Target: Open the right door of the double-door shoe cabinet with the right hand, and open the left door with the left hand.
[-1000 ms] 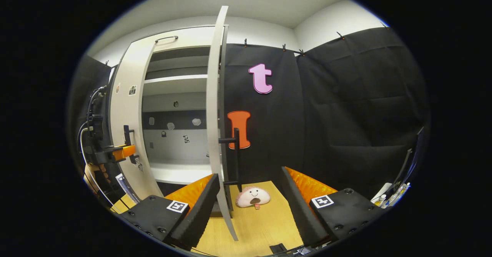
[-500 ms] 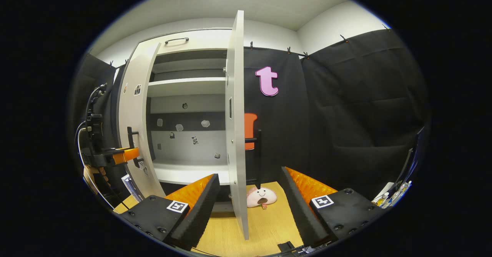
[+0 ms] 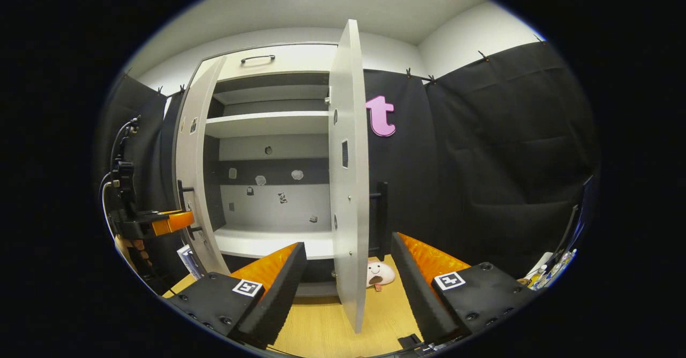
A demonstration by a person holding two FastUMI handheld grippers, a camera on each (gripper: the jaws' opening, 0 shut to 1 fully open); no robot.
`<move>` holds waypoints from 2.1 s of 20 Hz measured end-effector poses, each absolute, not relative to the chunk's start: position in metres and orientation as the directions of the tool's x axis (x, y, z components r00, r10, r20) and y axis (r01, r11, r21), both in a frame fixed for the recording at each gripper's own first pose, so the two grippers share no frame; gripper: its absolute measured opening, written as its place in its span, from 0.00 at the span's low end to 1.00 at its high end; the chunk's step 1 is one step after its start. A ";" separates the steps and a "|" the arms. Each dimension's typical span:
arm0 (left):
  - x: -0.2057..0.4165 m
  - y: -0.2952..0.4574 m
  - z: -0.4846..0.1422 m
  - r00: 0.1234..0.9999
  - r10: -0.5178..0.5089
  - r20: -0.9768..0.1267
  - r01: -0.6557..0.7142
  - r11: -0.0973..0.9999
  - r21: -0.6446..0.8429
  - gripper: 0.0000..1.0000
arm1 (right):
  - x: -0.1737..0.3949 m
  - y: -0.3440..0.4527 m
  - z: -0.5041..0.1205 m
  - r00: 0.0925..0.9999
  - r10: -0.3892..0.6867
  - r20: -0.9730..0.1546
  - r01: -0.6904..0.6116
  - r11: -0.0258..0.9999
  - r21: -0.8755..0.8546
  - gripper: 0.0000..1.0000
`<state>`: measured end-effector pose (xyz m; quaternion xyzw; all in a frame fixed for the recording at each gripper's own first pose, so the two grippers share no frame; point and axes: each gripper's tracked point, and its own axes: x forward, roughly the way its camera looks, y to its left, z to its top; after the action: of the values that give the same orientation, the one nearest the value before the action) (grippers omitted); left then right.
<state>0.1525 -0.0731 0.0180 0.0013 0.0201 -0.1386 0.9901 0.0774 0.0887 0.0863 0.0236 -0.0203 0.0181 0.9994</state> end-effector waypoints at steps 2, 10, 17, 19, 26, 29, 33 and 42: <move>0.144 -0.065 0.020 0.960 -0.277 -0.037 0.278 0.961 -0.004 0.13 | 0.079 0.096 0.087 0.998 0.042 0.044 -0.044 0.998 0.046 0.93; 0.122 -0.037 0.025 0.969 -0.247 -0.024 0.247 0.969 -0.015 0.13 | 0.075 0.116 0.089 0.996 0.075 0.047 -0.077 0.996 0.047 1.00; 0.108 -0.019 0.029 0.981 -0.196 -0.014 0.196 0.980 0.025 0.10 | 0.073 0.121 0.087 0.995 0.090 0.040 -0.091 0.995 0.034 0.93; 0.104 -0.013 0.029 0.985 -0.170 -0.010 0.170 0.985 0.022 0.05 | 0.074 0.122 0.087 0.995 0.095 0.039 -0.096 0.995 0.034 1.00; 0.095 0.011 0.032 0.989 -0.149 -0.001 0.149 0.989 0.025 0.07 | 0.077 0.136 0.091 0.990 0.131 0.049 -0.133 0.991 0.034 1.00; 0.091 0.025 0.033 0.992 -0.125 0.004 0.125 0.992 0.012 0.02 | 0.075 0.137 0.091 0.990 0.134 0.048 -0.136 0.990 0.036 1.00; 0.088 0.041 0.035 0.994 -0.109 -0.005 0.109 0.994 -0.005 0.01 | 0.073 0.140 0.091 0.989 0.138 0.046 -0.140 0.990 0.036 1.00; 0.083 0.075 0.038 0.994 -0.111 -0.013 0.111 0.994 0.000 0.00 | 0.070 0.135 0.093 0.989 0.138 0.057 -0.141 0.989 0.038 1.00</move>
<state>0.0829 0.0749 0.0376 0.0003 0.0063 -0.0557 0.9984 0.0696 0.1352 0.0935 0.0210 -0.0271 0.0700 0.9970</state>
